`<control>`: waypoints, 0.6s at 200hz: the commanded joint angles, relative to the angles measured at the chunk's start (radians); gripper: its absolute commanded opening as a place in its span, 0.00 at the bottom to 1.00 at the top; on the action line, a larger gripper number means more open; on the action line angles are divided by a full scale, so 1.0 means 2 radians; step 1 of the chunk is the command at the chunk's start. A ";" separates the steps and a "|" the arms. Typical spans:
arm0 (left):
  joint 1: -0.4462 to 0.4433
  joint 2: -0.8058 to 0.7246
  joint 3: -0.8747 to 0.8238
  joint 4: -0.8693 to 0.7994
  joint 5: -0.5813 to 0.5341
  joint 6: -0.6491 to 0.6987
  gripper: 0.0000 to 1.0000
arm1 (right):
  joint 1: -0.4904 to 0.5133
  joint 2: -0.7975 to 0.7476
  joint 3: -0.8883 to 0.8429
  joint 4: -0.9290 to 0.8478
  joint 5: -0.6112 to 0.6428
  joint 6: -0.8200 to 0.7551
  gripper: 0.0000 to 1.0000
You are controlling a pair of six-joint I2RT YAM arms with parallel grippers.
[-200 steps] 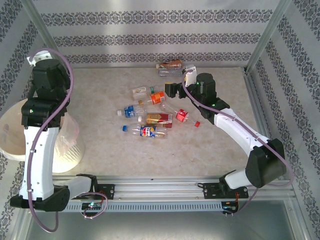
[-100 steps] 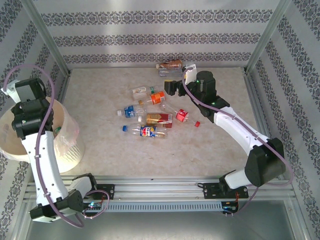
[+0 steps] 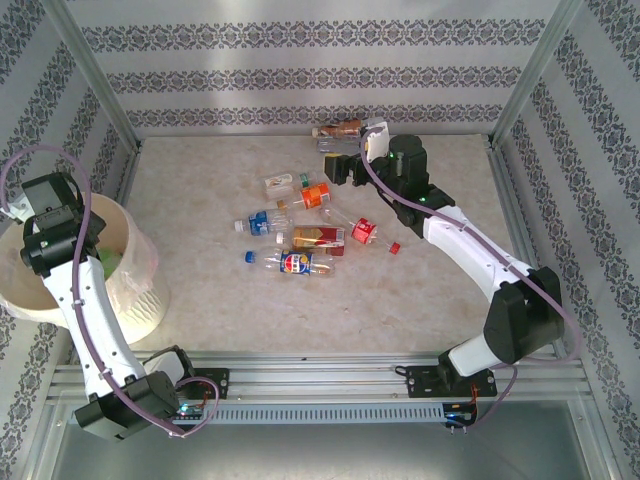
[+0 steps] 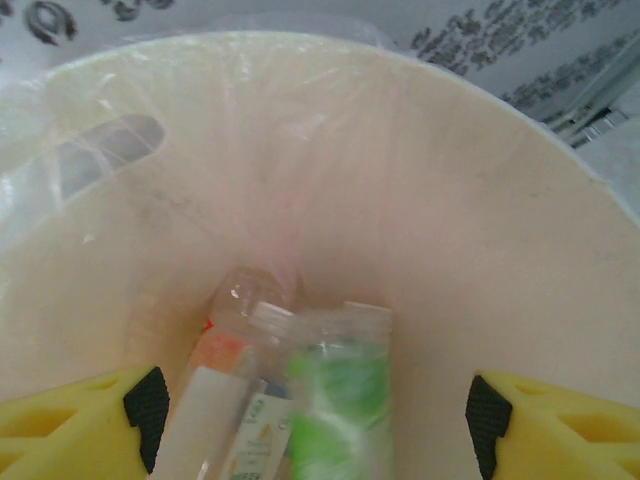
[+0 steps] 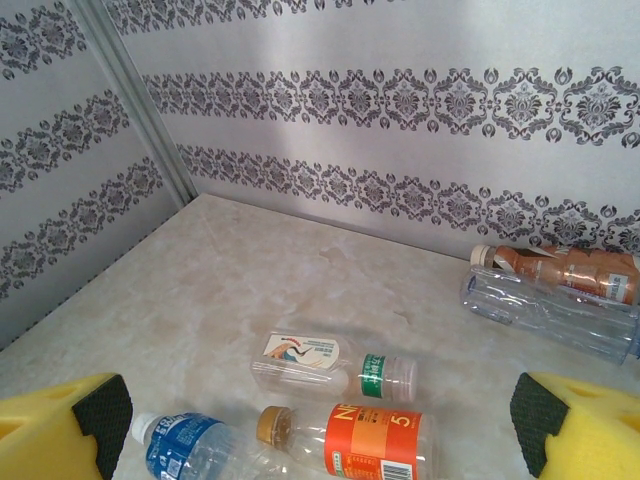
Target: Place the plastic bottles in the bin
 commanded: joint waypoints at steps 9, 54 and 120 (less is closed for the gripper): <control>0.005 0.000 0.022 -0.011 0.056 -0.003 0.84 | 0.007 0.002 0.010 0.006 -0.005 0.012 0.98; -0.010 -0.018 0.029 0.009 0.142 -0.012 0.89 | 0.006 0.004 0.006 0.007 0.028 0.035 0.98; -0.130 -0.025 0.040 0.042 0.151 -0.034 0.97 | -0.025 0.023 -0.001 -0.015 0.039 0.096 0.98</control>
